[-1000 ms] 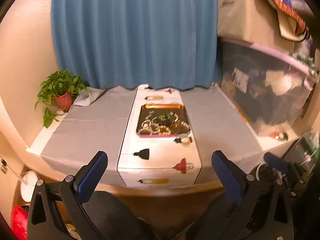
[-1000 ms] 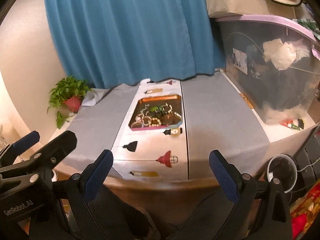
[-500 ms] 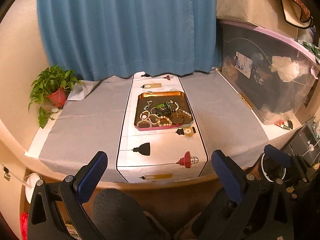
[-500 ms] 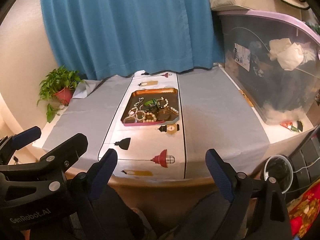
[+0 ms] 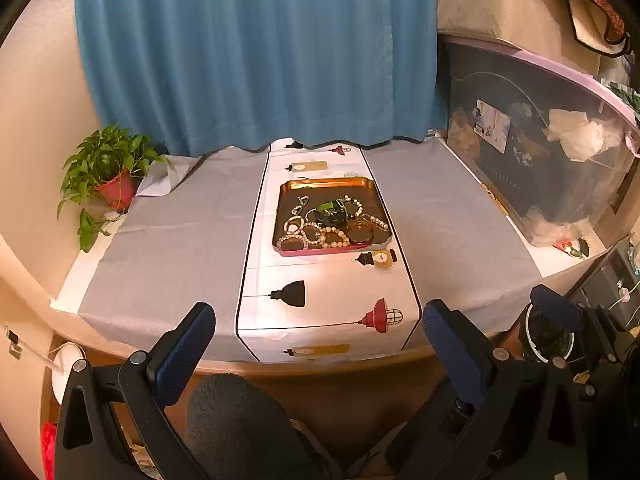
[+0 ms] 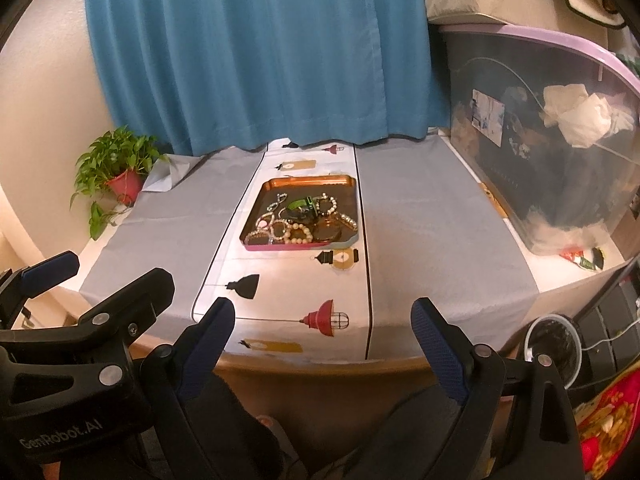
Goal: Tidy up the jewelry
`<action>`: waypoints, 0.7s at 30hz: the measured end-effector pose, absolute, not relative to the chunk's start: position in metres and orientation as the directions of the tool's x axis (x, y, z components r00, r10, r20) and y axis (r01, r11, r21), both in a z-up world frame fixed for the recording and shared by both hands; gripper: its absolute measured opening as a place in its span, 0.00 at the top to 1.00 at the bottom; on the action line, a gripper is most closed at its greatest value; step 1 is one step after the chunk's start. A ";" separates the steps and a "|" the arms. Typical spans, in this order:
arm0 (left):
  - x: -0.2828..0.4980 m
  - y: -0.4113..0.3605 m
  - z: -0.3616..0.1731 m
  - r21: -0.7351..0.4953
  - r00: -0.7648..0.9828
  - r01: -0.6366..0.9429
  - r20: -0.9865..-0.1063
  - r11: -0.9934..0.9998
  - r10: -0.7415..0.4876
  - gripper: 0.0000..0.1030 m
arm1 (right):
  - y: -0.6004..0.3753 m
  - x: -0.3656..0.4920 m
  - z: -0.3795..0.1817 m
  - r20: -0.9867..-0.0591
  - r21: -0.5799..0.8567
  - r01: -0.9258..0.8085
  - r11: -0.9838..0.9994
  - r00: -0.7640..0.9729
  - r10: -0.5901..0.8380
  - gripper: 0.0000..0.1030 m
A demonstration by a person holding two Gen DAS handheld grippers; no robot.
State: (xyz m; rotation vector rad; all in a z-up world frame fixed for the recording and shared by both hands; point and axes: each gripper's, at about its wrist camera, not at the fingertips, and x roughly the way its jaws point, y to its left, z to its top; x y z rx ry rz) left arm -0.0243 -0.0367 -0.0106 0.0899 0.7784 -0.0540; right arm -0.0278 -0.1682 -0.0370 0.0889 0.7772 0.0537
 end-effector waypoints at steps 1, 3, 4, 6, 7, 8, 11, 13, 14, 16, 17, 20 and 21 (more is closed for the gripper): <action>-0.024 -0.036 -0.011 0.061 0.710 0.082 -0.704 0.995 -0.015 0.00 | -0.169 -0.028 -0.038 -0.698 0.101 -0.016 0.995 0.711 0.083 0.12; -0.024 -0.037 -0.012 0.064 0.709 0.081 -0.705 0.995 -0.013 0.00 | -0.169 -0.027 -0.040 -0.700 0.103 -0.017 0.995 0.709 0.085 0.12; -0.024 -0.037 -0.012 0.064 0.708 0.080 -0.706 0.995 -0.012 0.00 | -0.170 -0.027 -0.041 -0.701 0.105 -0.018 0.994 0.708 0.086 0.12; -0.023 -0.037 -0.013 0.063 0.704 0.079 -0.711 0.995 -0.011 0.00 | -0.169 -0.026 -0.042 -0.704 0.104 -0.019 0.994 0.705 0.087 0.12; -0.022 -0.037 -0.014 0.062 0.702 0.079 -0.712 0.995 -0.011 0.00 | -0.171 -0.026 -0.043 -0.706 0.104 -0.020 0.994 0.703 0.088 0.12; -0.022 -0.036 -0.014 0.062 0.700 0.078 -0.714 0.995 -0.011 0.00 | -0.170 -0.026 -0.043 -0.706 0.104 -0.021 0.994 0.702 0.088 0.12; -0.022 -0.036 -0.015 0.060 0.699 0.079 -0.715 0.995 -0.012 0.00 | -0.170 -0.026 -0.043 -0.706 0.103 -0.019 0.994 0.702 0.087 0.12; -0.022 -0.036 -0.015 0.059 0.698 0.080 -0.716 0.995 -0.014 0.00 | -0.170 -0.026 -0.043 -0.706 0.103 -0.020 0.995 0.703 0.087 0.12; -0.022 -0.036 -0.015 0.057 0.695 0.080 -0.718 0.995 -0.015 0.00 | -0.170 -0.026 -0.043 -0.707 0.102 -0.020 0.995 0.702 0.087 0.12; -0.021 -0.036 -0.016 0.057 0.693 0.081 -0.721 0.995 -0.015 0.00 | -0.169 -0.026 -0.043 -0.707 0.103 -0.020 0.994 0.702 0.088 0.12; -0.022 -0.036 -0.016 0.058 0.693 0.080 -0.721 0.995 -0.014 0.00 | -0.170 -0.026 -0.044 -0.709 0.103 -0.021 0.994 0.699 0.088 0.12; -0.021 -0.036 -0.016 0.059 0.690 0.081 -0.723 0.995 -0.013 0.00 | -0.170 -0.026 -0.045 -0.709 0.103 -0.021 0.994 0.699 0.088 0.12; -0.021 -0.036 -0.017 0.059 0.688 0.080 -0.725 0.995 -0.012 0.00 | -0.169 -0.026 -0.046 -0.710 0.102 -0.020 0.995 0.698 0.087 0.12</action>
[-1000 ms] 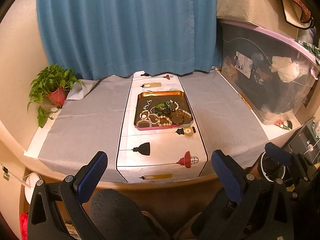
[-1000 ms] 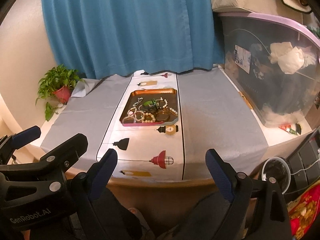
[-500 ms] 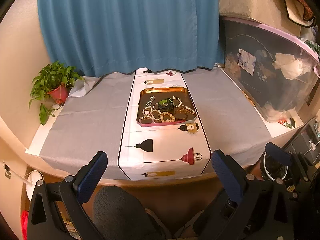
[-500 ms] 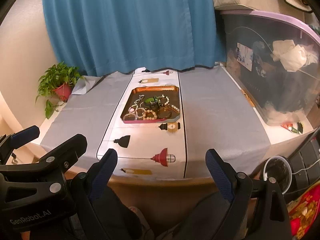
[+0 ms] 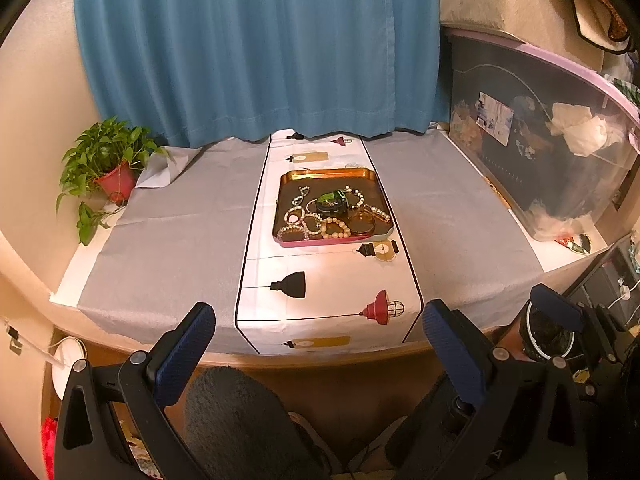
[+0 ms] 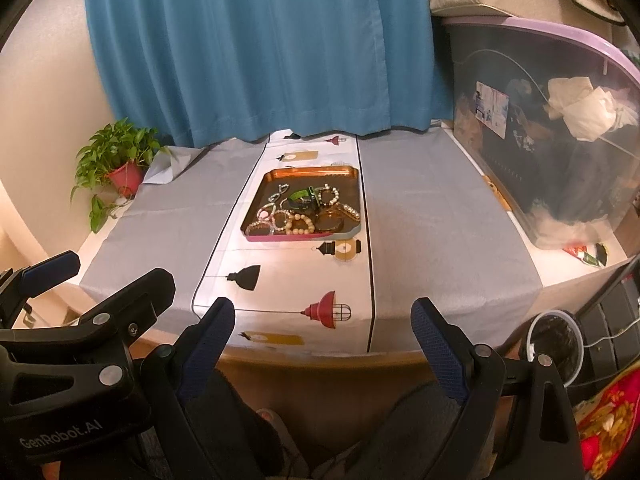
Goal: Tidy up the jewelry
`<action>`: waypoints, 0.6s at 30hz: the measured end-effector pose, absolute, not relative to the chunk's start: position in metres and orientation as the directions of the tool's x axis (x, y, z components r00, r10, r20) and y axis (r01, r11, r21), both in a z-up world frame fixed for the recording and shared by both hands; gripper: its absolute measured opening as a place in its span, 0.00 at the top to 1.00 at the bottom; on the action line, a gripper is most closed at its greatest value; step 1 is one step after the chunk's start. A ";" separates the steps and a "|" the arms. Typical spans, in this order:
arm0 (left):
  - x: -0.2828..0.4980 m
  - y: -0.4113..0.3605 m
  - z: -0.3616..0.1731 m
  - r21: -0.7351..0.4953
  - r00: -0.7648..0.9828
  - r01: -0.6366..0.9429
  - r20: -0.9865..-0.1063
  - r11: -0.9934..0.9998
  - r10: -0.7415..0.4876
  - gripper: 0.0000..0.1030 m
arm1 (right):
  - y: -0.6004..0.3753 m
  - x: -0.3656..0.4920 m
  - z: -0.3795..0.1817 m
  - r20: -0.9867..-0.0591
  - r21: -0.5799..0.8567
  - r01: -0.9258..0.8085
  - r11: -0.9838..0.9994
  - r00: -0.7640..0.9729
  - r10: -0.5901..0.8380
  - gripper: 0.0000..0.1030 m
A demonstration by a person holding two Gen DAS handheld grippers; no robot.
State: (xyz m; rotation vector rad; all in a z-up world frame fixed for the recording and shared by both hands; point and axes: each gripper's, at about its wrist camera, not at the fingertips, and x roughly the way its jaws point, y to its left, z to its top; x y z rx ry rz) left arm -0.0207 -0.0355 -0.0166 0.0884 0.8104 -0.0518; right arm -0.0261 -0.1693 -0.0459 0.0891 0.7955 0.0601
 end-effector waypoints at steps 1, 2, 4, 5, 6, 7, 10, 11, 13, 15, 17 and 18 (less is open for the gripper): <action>-0.020 -0.035 -0.017 0.058 0.686 0.079 -0.727 0.995 -0.012 0.00 | -0.169 -0.026 -0.046 -0.712 0.100 -0.020 0.995 0.697 0.086 0.12; -0.020 -0.035 -0.017 0.056 0.686 0.079 -0.727 0.995 -0.013 0.00 | -0.169 -0.026 -0.045 -0.710 0.099 -0.020 0.995 0.699 0.085 0.12; -0.021 -0.035 -0.017 0.057 0.685 0.078 -0.729 0.995 -0.012 0.00 | -0.170 -0.026 -0.047 -0.710 0.098 -0.021 0.995 0.700 0.085 0.12; -0.021 -0.035 -0.017 0.058 0.686 0.077 -0.728 0.995 -0.010 0.00 | -0.170 -0.026 -0.047 -0.710 0.099 -0.022 0.995 0.699 0.086 0.12; -0.021 -0.034 -0.017 0.059 0.688 0.075 -0.726 0.995 -0.009 0.00 | -0.170 -0.026 -0.046 -0.710 0.101 -0.022 0.995 0.698 0.087 0.12; -0.021 -0.034 -0.017 0.059 0.689 0.074 -0.724 0.996 -0.009 0.00 | -0.170 -0.027 -0.046 -0.709 0.101 -0.023 0.995 0.699 0.088 0.12; -0.023 -0.035 -0.019 0.059 0.688 0.072 -0.726 0.996 -0.006 0.00 | -0.170 -0.027 -0.048 -0.710 0.099 -0.023 0.995 0.699 0.087 0.12; -0.023 -0.035 -0.019 0.060 0.686 0.073 -0.727 0.996 -0.007 0.00 | -0.171 -0.027 -0.049 -0.712 0.100 -0.022 0.995 0.697 0.088 0.12; -0.024 -0.034 -0.019 0.060 0.685 0.073 -0.728 0.996 -0.006 0.00 | -0.171 -0.029 -0.049 -0.711 0.100 -0.022 0.995 0.697 0.087 0.12; -0.024 -0.034 -0.018 0.059 0.685 0.072 -0.728 0.996 -0.006 0.00 | -0.171 -0.027 -0.048 -0.712 0.100 -0.023 0.995 0.697 0.088 0.12; -0.024 -0.034 -0.018 0.060 0.688 0.070 -0.726 0.996 -0.005 0.00 | -0.171 -0.028 -0.048 -0.711 0.101 -0.024 0.995 0.697 0.089 0.12; -0.024 -0.034 -0.018 0.060 0.688 0.070 -0.726 0.996 -0.005 0.00 | -0.171 -0.028 -0.049 -0.710 0.101 -0.025 0.995 0.698 0.090 0.12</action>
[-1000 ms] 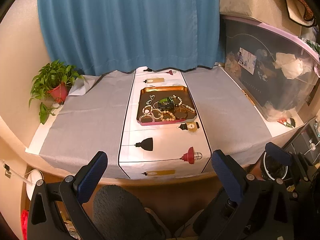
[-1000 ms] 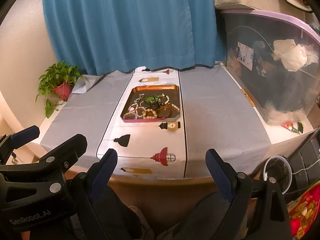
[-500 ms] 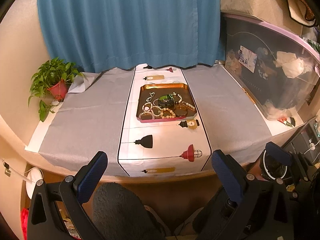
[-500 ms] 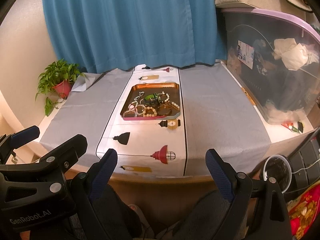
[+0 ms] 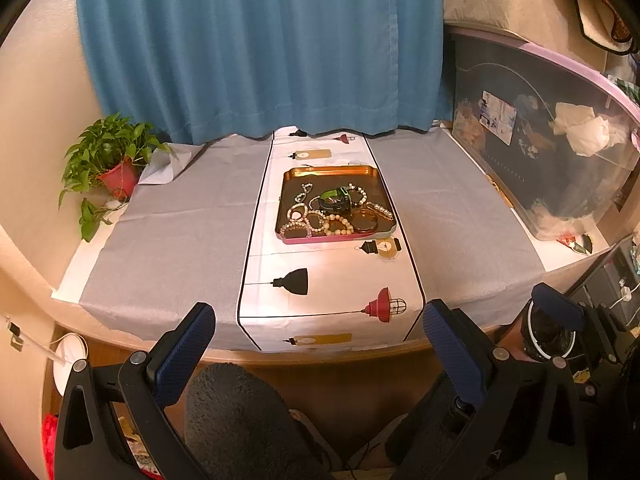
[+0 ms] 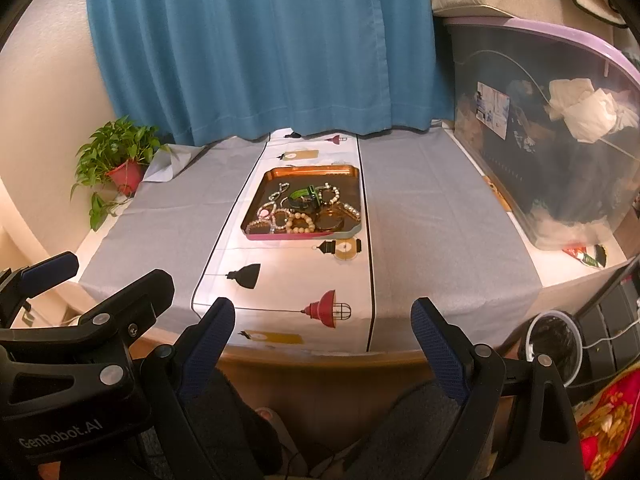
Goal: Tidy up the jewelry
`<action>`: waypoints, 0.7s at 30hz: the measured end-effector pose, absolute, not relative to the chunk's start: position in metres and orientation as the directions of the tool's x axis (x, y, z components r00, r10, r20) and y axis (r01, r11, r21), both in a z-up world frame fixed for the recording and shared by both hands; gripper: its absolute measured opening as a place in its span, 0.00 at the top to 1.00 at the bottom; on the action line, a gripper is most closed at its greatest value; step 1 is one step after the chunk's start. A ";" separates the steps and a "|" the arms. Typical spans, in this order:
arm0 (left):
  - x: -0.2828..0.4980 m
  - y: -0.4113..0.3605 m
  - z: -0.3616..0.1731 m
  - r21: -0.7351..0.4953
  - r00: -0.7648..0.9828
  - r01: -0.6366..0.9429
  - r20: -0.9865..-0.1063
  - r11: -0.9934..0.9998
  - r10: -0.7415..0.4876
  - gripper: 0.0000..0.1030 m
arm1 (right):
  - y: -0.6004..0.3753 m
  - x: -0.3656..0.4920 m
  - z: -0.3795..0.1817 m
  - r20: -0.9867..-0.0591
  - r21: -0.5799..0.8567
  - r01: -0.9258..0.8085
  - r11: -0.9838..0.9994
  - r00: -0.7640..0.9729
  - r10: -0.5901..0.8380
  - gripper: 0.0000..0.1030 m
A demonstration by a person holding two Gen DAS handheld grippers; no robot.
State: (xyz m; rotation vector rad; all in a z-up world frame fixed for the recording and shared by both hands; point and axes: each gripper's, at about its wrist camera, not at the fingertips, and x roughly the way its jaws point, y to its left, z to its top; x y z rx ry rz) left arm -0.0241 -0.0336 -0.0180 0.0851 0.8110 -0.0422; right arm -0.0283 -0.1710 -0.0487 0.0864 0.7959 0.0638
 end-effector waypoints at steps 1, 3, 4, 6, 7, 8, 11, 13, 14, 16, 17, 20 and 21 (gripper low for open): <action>-0.024 -0.033 -0.018 0.061 0.689 0.069 -0.725 0.996 -0.004 0.00 | -0.170 -0.028 -0.048 -0.712 0.101 -0.023 0.995 0.697 0.088 0.12; -0.025 -0.033 -0.019 0.060 0.688 0.070 -0.725 0.996 -0.004 0.00 | -0.170 -0.028 -0.049 -0.713 0.101 -0.023 0.995 0.696 0.089 0.12; -0.025 -0.033 -0.019 0.060 0.688 0.070 -0.726 0.996 -0.005 0.00 | -0.170 -0.028 -0.049 -0.713 0.101 -0.022 0.995 0.696 0.088 0.12; -0.025 -0.033 -0.018 0.062 0.688 0.069 -0.726 0.996 -0.003 0.00 | -0.170 -0.029 -0.050 -0.714 0.102 -0.023 0.995 0.695 0.089 0.12; -0.024 -0.033 -0.018 0.062 0.690 0.070 -0.723 0.996 -0.003 0.00 | -0.171 -0.029 -0.049 -0.713 0.104 -0.023 0.994 0.695 0.091 0.12; -0.025 -0.033 -0.018 0.063 0.693 0.070 -0.721 0.996 -0.003 0.00 | -0.170 -0.029 -0.049 -0.712 0.104 -0.022 0.994 0.696 0.090 0.12; -0.026 -0.031 -0.018 0.065 0.695 0.071 -0.719 0.995 -0.003 0.00 | -0.170 -0.028 -0.049 -0.712 0.103 -0.022 0.994 0.697 0.089 0.12; -0.026 -0.032 -0.018 0.065 0.695 0.070 -0.719 0.995 -0.002 0.00 | -0.170 -0.028 -0.048 -0.712 0.102 -0.021 0.995 0.697 0.088 0.12; -0.026 -0.032 -0.018 0.066 0.695 0.070 -0.719 0.995 -0.001 0.00 | -0.170 -0.028 -0.049 -0.711 0.103 -0.021 0.994 0.697 0.088 0.12; -0.027 -0.032 -0.018 0.067 0.695 0.067 -0.719 0.996 0.002 0.00 | -0.171 -0.028 -0.049 -0.713 0.105 -0.025 0.994 0.695 0.093 0.12; -0.027 -0.032 -0.018 0.069 0.697 0.066 -0.717 0.995 0.004 0.00 | -0.171 -0.028 -0.049 -0.713 0.106 -0.025 0.994 0.695 0.093 0.12; -0.028 -0.032 -0.017 0.071 0.695 0.066 -0.719 0.995 0.005 0.00 | -0.168 -0.029 -0.049 -0.714 0.110 -0.029 0.993 0.693 0.100 0.12; -0.028 -0.032 -0.016 0.071 0.694 0.067 -0.719 0.995 0.005 0.00 | -0.166 -0.030 -0.049 -0.714 0.110 -0.030 0.994 0.693 0.099 0.12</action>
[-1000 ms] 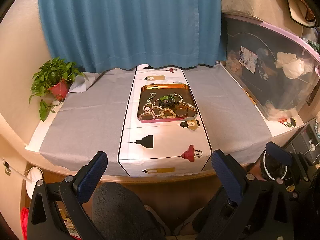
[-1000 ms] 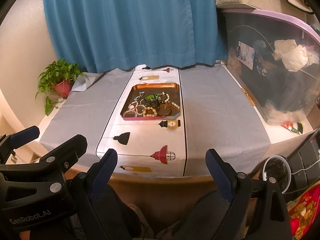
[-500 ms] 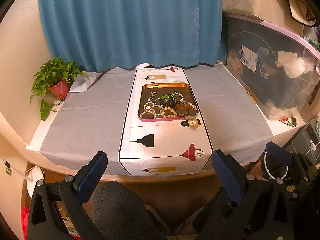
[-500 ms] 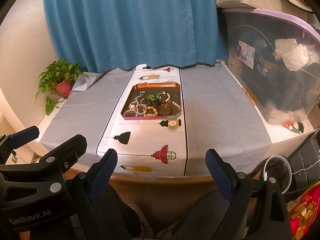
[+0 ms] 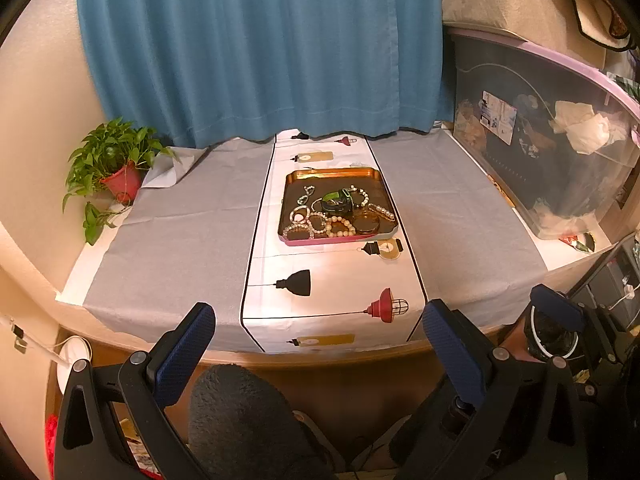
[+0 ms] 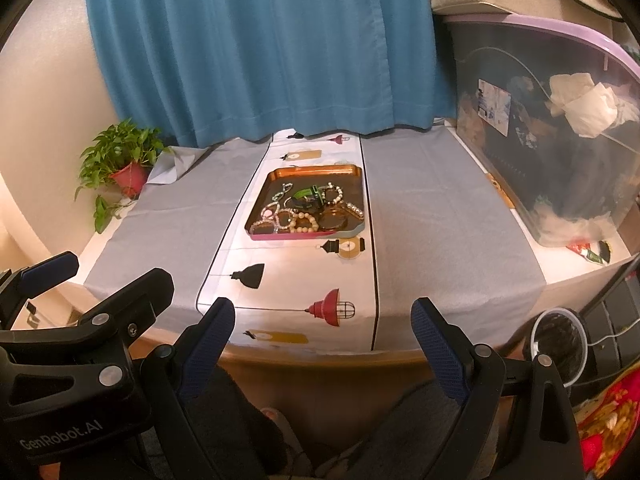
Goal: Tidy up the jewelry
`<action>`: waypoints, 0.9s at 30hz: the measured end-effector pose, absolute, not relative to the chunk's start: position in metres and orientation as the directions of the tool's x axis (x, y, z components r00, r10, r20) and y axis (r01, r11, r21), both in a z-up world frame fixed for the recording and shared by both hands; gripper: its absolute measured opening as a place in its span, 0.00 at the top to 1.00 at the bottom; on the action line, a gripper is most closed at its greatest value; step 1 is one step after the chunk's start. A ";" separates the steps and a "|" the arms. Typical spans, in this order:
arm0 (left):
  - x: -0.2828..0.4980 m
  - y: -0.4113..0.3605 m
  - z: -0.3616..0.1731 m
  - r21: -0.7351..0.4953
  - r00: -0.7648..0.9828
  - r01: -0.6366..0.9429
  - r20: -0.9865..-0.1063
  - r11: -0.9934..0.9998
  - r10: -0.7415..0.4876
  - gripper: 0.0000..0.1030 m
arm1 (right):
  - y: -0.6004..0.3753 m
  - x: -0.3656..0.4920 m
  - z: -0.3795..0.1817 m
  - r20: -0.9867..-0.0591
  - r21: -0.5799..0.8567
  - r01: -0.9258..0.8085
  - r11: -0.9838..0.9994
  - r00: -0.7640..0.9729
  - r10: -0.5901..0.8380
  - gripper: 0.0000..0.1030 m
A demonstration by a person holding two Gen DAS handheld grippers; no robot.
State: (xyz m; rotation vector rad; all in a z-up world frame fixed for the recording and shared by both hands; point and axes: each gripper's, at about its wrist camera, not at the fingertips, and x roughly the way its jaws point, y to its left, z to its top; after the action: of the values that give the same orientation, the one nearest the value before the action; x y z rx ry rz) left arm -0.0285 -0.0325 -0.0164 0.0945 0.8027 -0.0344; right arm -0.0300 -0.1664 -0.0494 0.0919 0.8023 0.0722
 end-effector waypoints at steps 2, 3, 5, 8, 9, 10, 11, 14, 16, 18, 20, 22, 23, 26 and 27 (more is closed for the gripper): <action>-0.029 -0.032 -0.016 0.069 0.694 0.066 -0.720 0.995 0.004 0.00 | -0.166 -0.030 -0.048 -0.714 0.109 -0.031 0.994 0.693 0.099 0.12; -0.029 -0.033 -0.016 0.071 0.695 0.067 -0.719 0.995 0.005 0.00 | -0.165 -0.031 -0.049 -0.714 0.108 -0.031 0.994 0.693 0.099 0.12; -0.029 -0.032 -0.016 0.071 0.694 0.067 -0.720 0.995 0.005 0.00 | -0.165 -0.031 -0.049 -0.714 0.110 -0.030 0.993 0.693 0.100 0.12; -0.029 -0.032 -0.017 0.071 0.695 0.068 -0.719 0.995 0.004 0.00 | -0.165 -0.031 -0.049 -0.713 0.109 -0.030 0.994 0.694 0.099 0.12; -0.029 -0.033 -0.017 0.071 0.695 0.067 -0.719 0.995 0.004 0.00 | -0.166 -0.031 -0.048 -0.714 0.110 -0.029 0.994 0.693 0.099 0.12; -0.030 -0.033 -0.017 0.072 0.695 0.067 -0.719 0.995 0.005 0.00 | -0.165 -0.031 -0.049 -0.714 0.111 -0.028 0.993 0.693 0.099 0.12; -0.030 -0.033 -0.017 0.072 0.695 0.068 -0.719 0.995 0.005 0.00 | -0.165 -0.031 -0.049 -0.715 0.111 -0.028 0.993 0.692 0.100 0.12; -0.030 -0.033 -0.017 0.071 0.693 0.067 -0.721 0.995 0.005 0.00 | -0.166 -0.030 -0.049 -0.715 0.110 -0.030 0.994 0.692 0.100 0.12; -0.030 -0.033 -0.017 0.071 0.690 0.068 -0.724 0.995 0.005 0.00 | -0.165 -0.031 -0.049 -0.718 0.112 -0.028 0.993 0.689 0.100 0.12; -0.030 -0.033 -0.017 0.073 0.688 0.069 -0.726 0.995 0.006 0.00 | -0.165 -0.031 -0.049 -0.721 0.114 -0.028 0.993 0.686 0.102 0.12; -0.030 -0.032 -0.017 0.072 0.689 0.069 -0.725 0.995 0.004 0.00 | -0.165 -0.031 -0.050 -0.720 0.114 -0.030 0.993 0.686 0.103 0.12; -0.030 -0.032 -0.017 0.071 0.690 0.069 -0.724 0.995 0.004 0.00 | -0.165 -0.031 -0.050 -0.719 0.113 -0.030 0.993 0.687 0.103 0.12; -0.029 -0.032 -0.018 0.072 0.688 0.069 -0.726 0.995 0.005 0.00 | -0.165 -0.031 -0.050 -0.720 0.113 -0.031 0.993 0.687 0.103 0.12; -0.029 -0.031 -0.018 0.071 0.684 0.070 -0.730 0.995 0.004 0.00 | -0.164 -0.031 -0.050 -0.721 0.112 -0.030 0.993 0.686 0.102 0.12; -0.029 -0.031 -0.019 0.071 0.682 0.071 -0.732 0.995 0.003 0.00 | -0.163 -0.032 -0.051 -0.722 0.112 -0.030 0.993 0.684 0.102 0.12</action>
State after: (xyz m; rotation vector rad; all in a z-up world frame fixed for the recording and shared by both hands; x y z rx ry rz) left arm -0.0292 -0.0313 -0.0185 0.0959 0.8204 -0.0378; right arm -0.0315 -0.1635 -0.0506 0.0937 0.8147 0.0742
